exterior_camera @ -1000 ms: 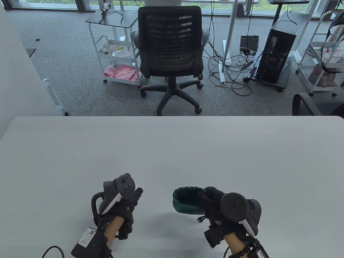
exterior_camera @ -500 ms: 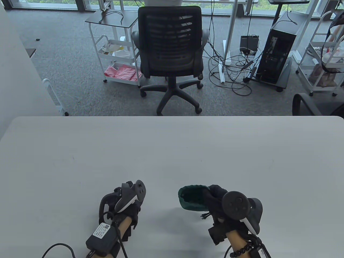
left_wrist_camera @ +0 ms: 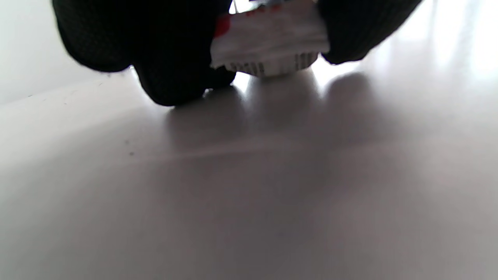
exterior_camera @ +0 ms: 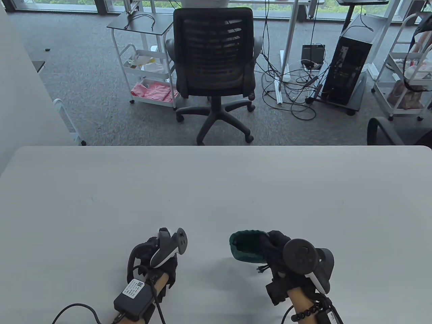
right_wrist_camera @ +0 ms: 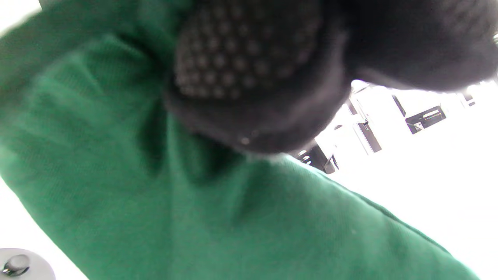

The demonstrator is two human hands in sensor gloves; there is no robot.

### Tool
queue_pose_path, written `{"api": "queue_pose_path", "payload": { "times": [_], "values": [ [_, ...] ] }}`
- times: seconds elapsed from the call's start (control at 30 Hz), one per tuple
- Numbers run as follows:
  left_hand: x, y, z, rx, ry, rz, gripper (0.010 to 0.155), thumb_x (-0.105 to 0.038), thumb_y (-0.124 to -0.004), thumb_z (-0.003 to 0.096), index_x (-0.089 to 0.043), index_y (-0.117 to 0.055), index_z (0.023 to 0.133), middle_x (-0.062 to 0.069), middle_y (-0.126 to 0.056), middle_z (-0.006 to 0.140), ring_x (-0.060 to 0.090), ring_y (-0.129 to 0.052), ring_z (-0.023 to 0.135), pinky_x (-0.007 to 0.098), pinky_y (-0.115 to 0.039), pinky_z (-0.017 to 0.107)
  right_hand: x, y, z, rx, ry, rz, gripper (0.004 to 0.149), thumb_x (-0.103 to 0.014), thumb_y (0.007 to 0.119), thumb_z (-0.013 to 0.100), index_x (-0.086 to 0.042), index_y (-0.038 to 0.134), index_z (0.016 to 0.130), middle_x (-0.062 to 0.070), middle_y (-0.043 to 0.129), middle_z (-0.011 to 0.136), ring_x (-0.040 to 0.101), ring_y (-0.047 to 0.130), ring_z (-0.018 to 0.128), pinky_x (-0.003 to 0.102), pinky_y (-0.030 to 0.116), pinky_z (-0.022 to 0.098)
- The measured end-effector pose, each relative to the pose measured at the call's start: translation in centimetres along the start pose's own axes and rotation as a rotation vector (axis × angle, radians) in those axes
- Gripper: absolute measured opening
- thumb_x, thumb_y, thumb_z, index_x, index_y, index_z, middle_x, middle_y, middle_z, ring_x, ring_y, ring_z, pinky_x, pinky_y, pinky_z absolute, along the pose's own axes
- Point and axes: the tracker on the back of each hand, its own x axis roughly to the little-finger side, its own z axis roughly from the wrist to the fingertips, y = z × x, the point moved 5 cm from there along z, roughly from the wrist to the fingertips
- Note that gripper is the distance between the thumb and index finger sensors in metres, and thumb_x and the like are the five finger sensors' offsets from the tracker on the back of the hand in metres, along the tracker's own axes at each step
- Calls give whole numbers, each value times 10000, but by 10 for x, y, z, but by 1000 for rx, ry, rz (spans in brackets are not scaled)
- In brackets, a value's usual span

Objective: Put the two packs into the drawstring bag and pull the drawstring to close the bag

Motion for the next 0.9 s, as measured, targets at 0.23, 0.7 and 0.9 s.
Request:
{"api": "queue_pose_path", "payload": {
  "times": [0.23, 0.7, 0.9],
  "values": [
    [10, 8, -1, -4, 3, -125, 646, -444, -787, 534, -215, -557, 1092, 258, -824, 923, 363, -1006, 687, 541, -868, 555, 1, 0, 0, -2, 4, 12, 414, -401, 780, 535, -45, 950, 660, 85, 1042, 405, 82, 1043, 121, 296, 953, 119],
    [27, 60, -31, -173, -148, -701, 557, -441, -787, 519, -162, -726, 997, 283, -684, 992, 287, -1060, 621, 485, -928, 506, 9, -2, 1, -9, 20, 29, 415, -400, 782, 534, -43, 952, 659, 88, 1043, 403, 82, 1043, 120, 296, 954, 118],
    [31, 89, -51, -275, -279, -915, 533, -482, -752, 530, -159, -756, 954, 198, -726, 967, 229, -1089, 571, 436, -962, 478, 13, -5, 2, 7, 31, 21, 416, -400, 782, 534, -42, 952, 659, 89, 1043, 404, 83, 1044, 120, 298, 954, 119]
  ]
}}
